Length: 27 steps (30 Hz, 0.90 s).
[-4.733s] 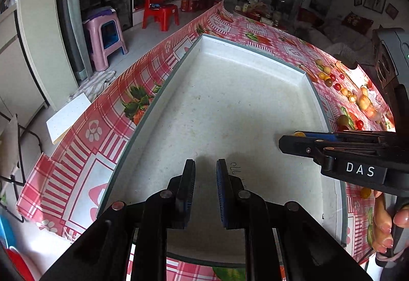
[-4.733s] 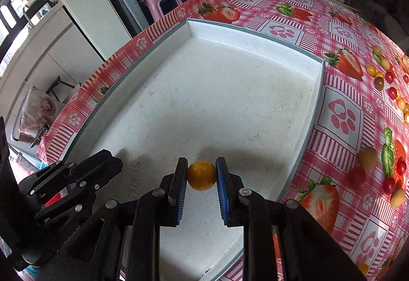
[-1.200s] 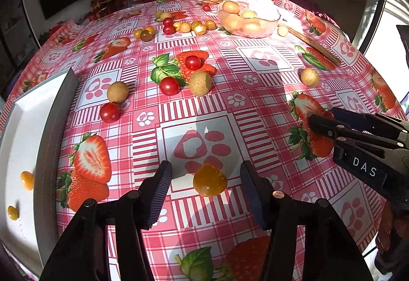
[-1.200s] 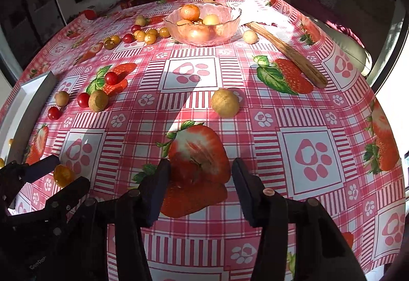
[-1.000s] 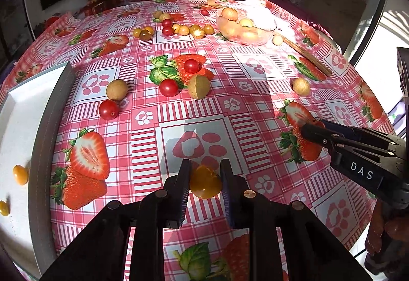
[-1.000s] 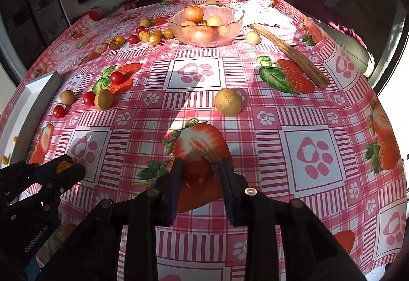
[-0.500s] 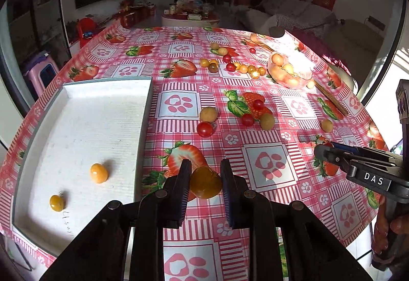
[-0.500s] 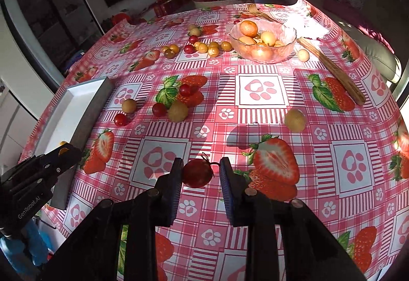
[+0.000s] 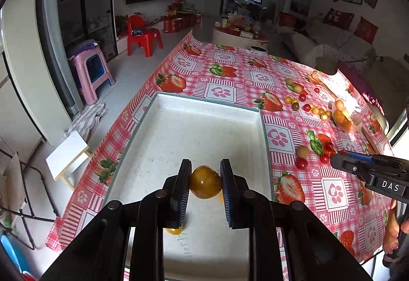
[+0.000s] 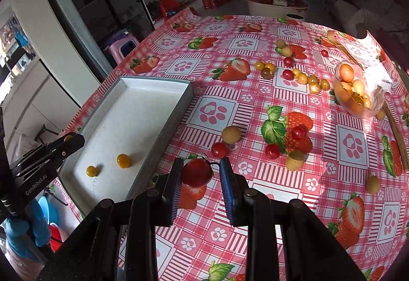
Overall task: Organize fruits
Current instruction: 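Carry both tomatoes over the white tray and open both tools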
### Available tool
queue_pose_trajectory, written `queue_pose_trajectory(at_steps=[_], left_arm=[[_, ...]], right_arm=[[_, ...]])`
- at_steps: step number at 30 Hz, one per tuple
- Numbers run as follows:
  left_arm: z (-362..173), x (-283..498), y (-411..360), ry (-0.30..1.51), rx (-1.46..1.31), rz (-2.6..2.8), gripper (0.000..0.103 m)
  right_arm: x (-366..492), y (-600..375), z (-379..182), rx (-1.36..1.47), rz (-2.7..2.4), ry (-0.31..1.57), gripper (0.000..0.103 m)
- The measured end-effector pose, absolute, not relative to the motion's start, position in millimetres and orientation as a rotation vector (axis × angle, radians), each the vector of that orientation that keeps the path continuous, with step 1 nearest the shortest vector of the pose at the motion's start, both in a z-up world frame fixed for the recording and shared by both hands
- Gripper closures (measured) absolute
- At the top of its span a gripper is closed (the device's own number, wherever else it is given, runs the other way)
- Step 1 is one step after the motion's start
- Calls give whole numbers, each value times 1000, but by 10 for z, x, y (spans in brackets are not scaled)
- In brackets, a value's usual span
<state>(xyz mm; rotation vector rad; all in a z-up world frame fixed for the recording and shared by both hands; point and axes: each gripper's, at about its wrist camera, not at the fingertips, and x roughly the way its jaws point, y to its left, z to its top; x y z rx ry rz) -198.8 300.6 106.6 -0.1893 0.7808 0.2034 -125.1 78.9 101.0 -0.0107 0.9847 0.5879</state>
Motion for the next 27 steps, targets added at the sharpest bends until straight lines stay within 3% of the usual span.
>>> queue_pose_trajectory(at_steps=[6,10,18,27], left_arm=[[1274,-1689,3420,777,-183,250,79],[1079,-1319,3517,851,-173,249,79],[456,-876,3616,1010,-197,273,79],[210,-825,3599,1079,-171,284,79]], right_arm=[[-974,1400,1249,-56,673,969,71],[-729,1784,1266,-76,713,994,72],[-288,2320,800,-137,713,1110,72],[-145,2467,288,-180,688,1212,71]])
